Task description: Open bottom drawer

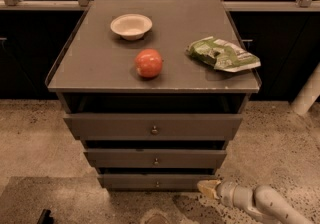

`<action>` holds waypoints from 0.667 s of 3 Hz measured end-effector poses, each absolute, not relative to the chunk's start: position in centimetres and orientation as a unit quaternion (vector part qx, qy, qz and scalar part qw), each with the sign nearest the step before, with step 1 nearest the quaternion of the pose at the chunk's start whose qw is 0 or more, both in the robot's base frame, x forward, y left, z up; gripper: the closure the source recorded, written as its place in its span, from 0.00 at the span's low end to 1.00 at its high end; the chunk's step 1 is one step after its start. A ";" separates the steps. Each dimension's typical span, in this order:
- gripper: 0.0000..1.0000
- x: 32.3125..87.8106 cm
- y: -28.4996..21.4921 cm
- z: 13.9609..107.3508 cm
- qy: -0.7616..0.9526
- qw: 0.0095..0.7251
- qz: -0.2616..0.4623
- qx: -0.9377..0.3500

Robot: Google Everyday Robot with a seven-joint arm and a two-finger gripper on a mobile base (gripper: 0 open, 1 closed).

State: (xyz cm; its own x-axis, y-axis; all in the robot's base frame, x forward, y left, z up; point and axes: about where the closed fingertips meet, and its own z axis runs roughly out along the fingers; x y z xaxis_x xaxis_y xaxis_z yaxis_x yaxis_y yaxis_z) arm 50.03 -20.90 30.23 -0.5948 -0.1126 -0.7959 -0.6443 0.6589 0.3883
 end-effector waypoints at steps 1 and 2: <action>1.00 50.3 -20.0 28.9 0.830 0.389 0.327 -0.227; 1.00 51.2 -19.8 26.2 0.837 0.397 0.311 -0.213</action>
Offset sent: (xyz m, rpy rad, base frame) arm 0.0247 0.0054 -0.0726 -0.0654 -0.0178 -0.1286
